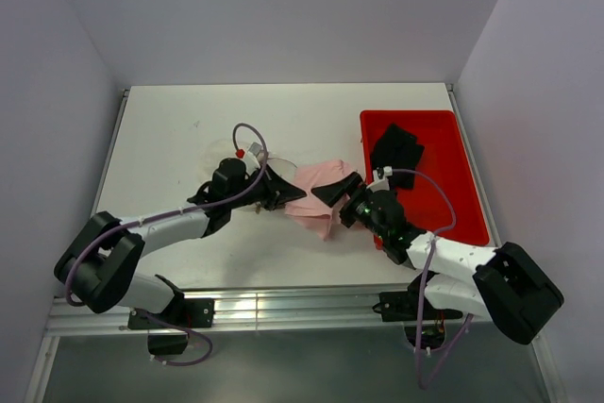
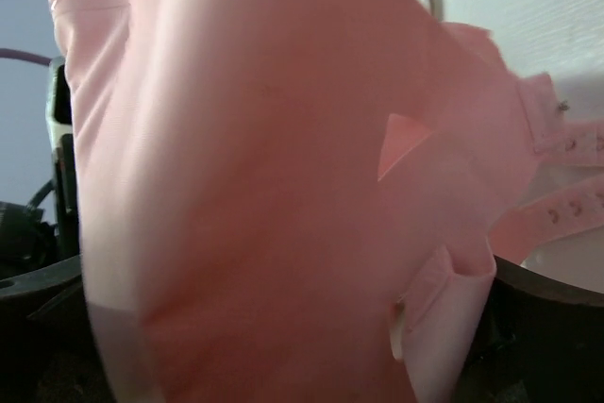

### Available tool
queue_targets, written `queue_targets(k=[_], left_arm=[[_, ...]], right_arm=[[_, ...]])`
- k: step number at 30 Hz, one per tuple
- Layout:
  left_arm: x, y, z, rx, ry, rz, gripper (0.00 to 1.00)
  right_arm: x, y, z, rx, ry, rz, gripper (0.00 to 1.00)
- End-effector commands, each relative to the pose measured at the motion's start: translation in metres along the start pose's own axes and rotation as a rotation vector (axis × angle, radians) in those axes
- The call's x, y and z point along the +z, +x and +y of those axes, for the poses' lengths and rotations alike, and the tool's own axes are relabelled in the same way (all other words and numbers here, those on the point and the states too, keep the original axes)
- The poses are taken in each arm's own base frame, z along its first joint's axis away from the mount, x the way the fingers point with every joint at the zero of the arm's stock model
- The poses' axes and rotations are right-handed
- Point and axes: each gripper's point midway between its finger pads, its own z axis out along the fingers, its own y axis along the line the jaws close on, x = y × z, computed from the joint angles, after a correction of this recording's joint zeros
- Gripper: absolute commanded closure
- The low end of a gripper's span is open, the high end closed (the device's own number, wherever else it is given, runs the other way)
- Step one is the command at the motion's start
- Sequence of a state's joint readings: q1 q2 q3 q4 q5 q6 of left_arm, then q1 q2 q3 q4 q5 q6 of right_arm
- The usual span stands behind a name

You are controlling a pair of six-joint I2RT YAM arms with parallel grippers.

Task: Place the bra in the laundry bag and zip it closed

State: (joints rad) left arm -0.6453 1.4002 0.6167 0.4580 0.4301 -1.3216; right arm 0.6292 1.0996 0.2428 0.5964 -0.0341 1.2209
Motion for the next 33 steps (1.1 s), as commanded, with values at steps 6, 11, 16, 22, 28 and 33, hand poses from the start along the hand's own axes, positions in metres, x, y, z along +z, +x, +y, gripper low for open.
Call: queue_targets(k=[6, 11, 16, 22, 28, 33], left_arm=[[0.008, -0.003, -0.003, 0.056, 0.003, -0.039, 1.00], [0.007, -0.014, 0.020, 0.120, -0.130, -0.097, 1.00], [0.009, -0.018, 0.020, 0.169, -0.171, -0.122, 1.00], [0.008, -0.019, 0.010, 0.234, -0.185, -0.134, 1.00], [0.008, -0.013, -0.002, 0.264, -0.144, -0.106, 1.00], [0.013, -0.002, -0.011, 0.298, -0.115, -0.071, 1.00]], right_arm=[[-0.008, 0.003, 0.045, 0.079, -0.201, 0.045, 0.00], [-0.022, -0.004, 0.047, 0.064, -0.195, 0.009, 0.12], [-0.023, -0.002, 0.051, 0.043, -0.192, 0.024, 0.56], [-0.015, 0.009, 0.040, 0.019, -0.146, 0.084, 0.74], [-0.012, 0.010, 0.032, 0.006, -0.125, 0.082, 0.61], [-0.009, 0.010, 0.034, -0.004, -0.123, 0.088, 0.59]])
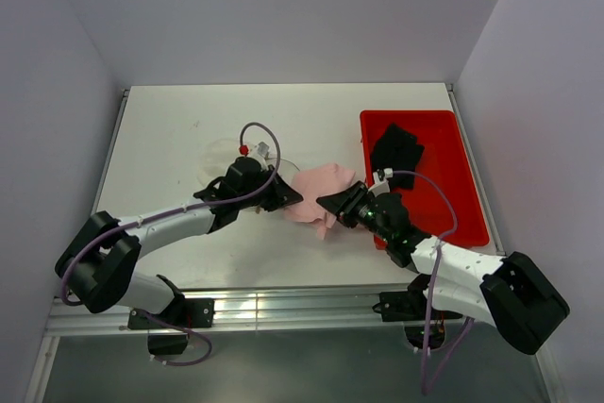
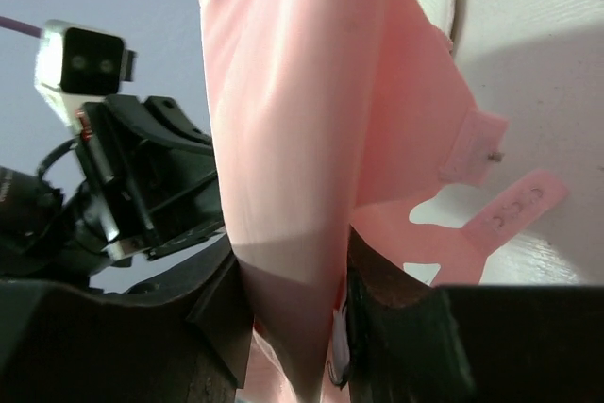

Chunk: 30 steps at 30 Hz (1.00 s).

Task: Place the bra in the laundry bag and zip it closed

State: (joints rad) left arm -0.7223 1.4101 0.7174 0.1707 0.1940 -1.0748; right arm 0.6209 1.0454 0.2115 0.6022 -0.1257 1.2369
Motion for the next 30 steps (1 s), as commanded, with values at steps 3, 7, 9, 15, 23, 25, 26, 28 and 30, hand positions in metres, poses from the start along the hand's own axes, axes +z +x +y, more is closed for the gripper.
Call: queue_targets(k=[3, 7, 9, 15, 23, 25, 26, 28, 30], left_arm=[[-0.007, -0.006, -0.047, 0.085, 0.124, -0.010, 1.00], [-0.008, -0.009, -0.043, 0.097, 0.090, -0.031, 1.00], [-0.010, -0.014, -0.036, 0.111, 0.045, -0.053, 0.94], [-0.030, -0.048, -0.010, 0.205, -0.201, -0.180, 0.57], [-0.082, -0.119, 0.011, 0.377, -0.616, -0.401, 0.50], [-0.092, -0.122, 0.033, 0.418, -0.773, -0.389, 0.50], [-0.096, -0.129, 0.032, 0.434, -0.806, -0.406, 0.50], [-0.101, -0.137, 0.044, 0.467, -0.911, -0.427, 0.51], [-0.102, -0.142, 0.051, 0.504, -0.986, -0.423, 0.52]], right_arm=[[0.004, -0.001, 0.025, -0.017, -0.067, 0.016, 0.67], [0.004, -0.002, 0.025, -0.014, -0.064, 0.010, 0.85], [0.003, -0.005, 0.025, -0.022, -0.050, -0.001, 0.97], [-0.005, -0.017, 0.034, -0.046, -0.031, -0.052, 1.00], [-0.010, -0.025, 0.055, -0.064, -0.026, -0.060, 1.00], [-0.012, -0.026, 0.055, -0.064, -0.015, -0.066, 1.00], [-0.012, -0.028, 0.056, -0.062, -0.013, -0.072, 1.00], [-0.014, -0.030, 0.053, -0.062, 0.012, -0.083, 1.00], [-0.015, -0.032, 0.052, -0.064, 0.029, -0.092, 1.00]])
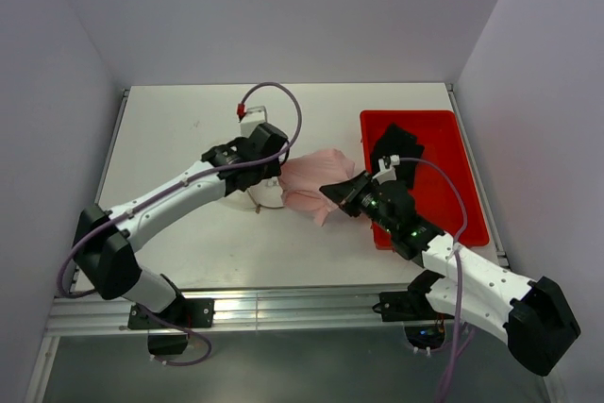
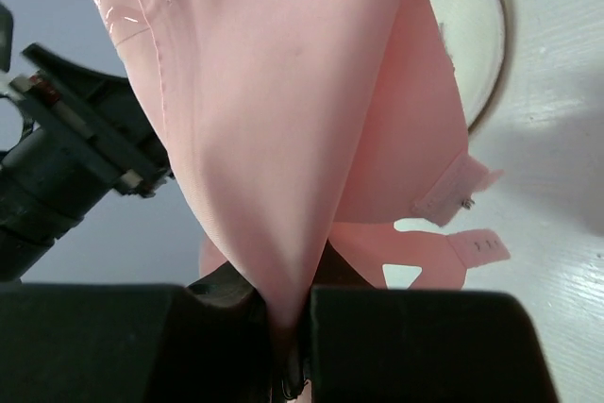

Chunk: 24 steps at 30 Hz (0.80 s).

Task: Place the bra in the laundry bag and zip it closed

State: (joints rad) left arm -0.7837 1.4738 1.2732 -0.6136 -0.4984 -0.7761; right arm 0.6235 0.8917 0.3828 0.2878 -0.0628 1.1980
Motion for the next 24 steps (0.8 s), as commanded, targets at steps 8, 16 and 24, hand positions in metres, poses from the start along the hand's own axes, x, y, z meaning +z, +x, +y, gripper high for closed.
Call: queue_targets(k=[8, 16, 24], left_arm=[[0.017, -0.006, 0.062, 0.225, -0.332, -0.047, 0.48], [0.006, 0.000, 0.035, 0.165, -0.085, -0.044, 0.39], [-0.013, -0.003, 0.001, 0.134, 0.165, -0.044, 0.38]], right_arm=[[-0.004, -0.023, 0.014, -0.035, 0.042, -0.068, 1.00], [0.011, -0.030, -0.002, -0.058, 0.127, -0.095, 1.00], [0.018, -0.031, -0.002, -0.073, 0.139, -0.088, 1.00]])
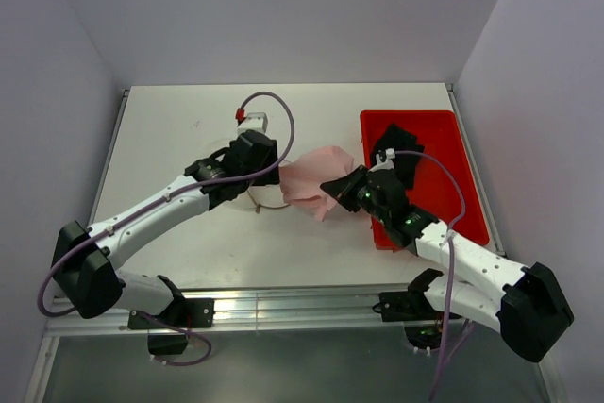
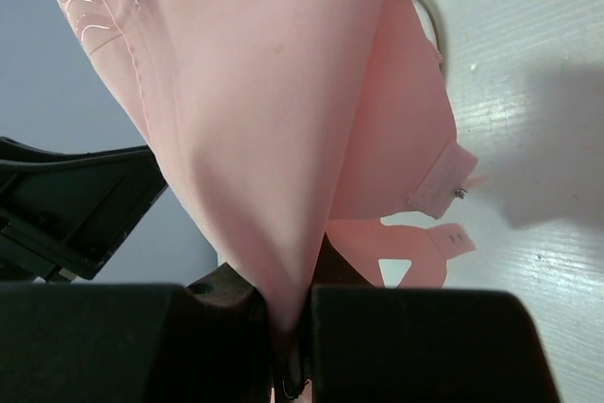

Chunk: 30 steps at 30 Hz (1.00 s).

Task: Place the bra in the laundry bag and zip it closed

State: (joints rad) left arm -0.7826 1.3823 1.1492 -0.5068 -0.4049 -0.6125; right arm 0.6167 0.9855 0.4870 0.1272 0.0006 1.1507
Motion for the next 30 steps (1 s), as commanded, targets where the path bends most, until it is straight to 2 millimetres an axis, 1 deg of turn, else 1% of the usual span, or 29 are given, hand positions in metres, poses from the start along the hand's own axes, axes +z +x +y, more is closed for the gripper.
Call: queue_targets(k=[1, 4, 6, 7, 8, 9, 10, 13, 15, 20, 21, 23, 24, 25, 26, 27, 28, 29, 30], left_arm=[[-0.005, -0.016, 0.001, 0.010, 0.049, -0.051, 0.37], [-0.003, -0.012, -0.002, 0.027, 0.073, -0.034, 0.36], [-0.003, -0.012, -0.010, 0.029, 0.119, -0.035, 0.36], [-0.004, -0.006, -0.015, 0.035, 0.155, -0.018, 0.36], [-0.007, -0.007, -0.019, 0.031, 0.180, -0.024, 0.36], [-0.009, -0.010, -0.026, 0.032, 0.224, -0.037, 0.36], [-0.012, -0.007, -0.032, 0.037, 0.270, -0.027, 0.36], [-0.017, -0.007, -0.040, 0.048, 0.327, -0.033, 0.35], [-0.024, -0.006, -0.051, 0.061, 0.406, -0.027, 0.35], [-0.035, -0.008, -0.063, 0.059, 0.498, -0.035, 0.34], [-0.035, -0.009, -0.062, 0.058, 0.492, -0.043, 0.34], [-0.034, -0.014, -0.053, 0.035, 0.439, -0.056, 0.34], [-0.026, -0.029, -0.032, 0.003, 0.300, -0.114, 0.35], [-0.017, -0.031, -0.017, -0.028, 0.205, -0.112, 0.35], [-0.012, -0.019, 0.007, -0.018, 0.080, -0.058, 0.36], [-0.011, -0.033, 0.029, -0.031, -0.056, -0.107, 0.40], [-0.008, -0.031, 0.040, -0.025, -0.127, -0.102, 0.42], [-0.008, -0.026, 0.052, -0.012, -0.188, -0.088, 0.43], [-0.008, -0.028, 0.062, -0.005, -0.248, -0.107, 0.45]], right_arm=[[0.003, -0.024, 0.021, -0.030, -0.025, -0.077, 1.00], [0.007, -0.021, 0.023, -0.039, -0.024, -0.059, 1.00], [0.010, -0.020, 0.023, -0.039, -0.024, -0.054, 1.00], [0.011, -0.019, 0.024, -0.040, -0.027, -0.049, 1.00], [0.012, -0.018, 0.024, -0.042, -0.027, -0.046, 1.00], [0.013, -0.018, 0.024, -0.042, -0.026, -0.045, 1.00], [0.013, -0.018, 0.024, -0.042, -0.028, -0.044, 1.00], [0.014, -0.018, 0.023, -0.043, -0.022, -0.045, 1.00], [0.015, -0.018, 0.025, -0.047, -0.027, -0.046, 1.00], [0.018, -0.015, 0.028, -0.058, -0.032, -0.030, 1.00], [0.018, -0.015, 0.028, -0.058, -0.034, -0.029, 1.00], [0.018, -0.014, 0.026, -0.061, -0.027, -0.026, 1.00], [0.018, -0.014, 0.024, -0.060, -0.024, -0.026, 1.00], [0.018, -0.014, 0.022, -0.059, -0.018, -0.029, 1.00], [0.017, -0.013, 0.022, -0.059, -0.018, -0.029, 1.00], [0.017, -0.013, 0.021, -0.056, -0.014, -0.030, 1.00], [0.017, -0.013, 0.021, -0.056, -0.012, -0.030, 1.00], [0.017, -0.013, 0.020, -0.056, -0.008, -0.028, 1.00], [0.017, -0.014, 0.021, -0.056, -0.010, -0.027, 1.00]])
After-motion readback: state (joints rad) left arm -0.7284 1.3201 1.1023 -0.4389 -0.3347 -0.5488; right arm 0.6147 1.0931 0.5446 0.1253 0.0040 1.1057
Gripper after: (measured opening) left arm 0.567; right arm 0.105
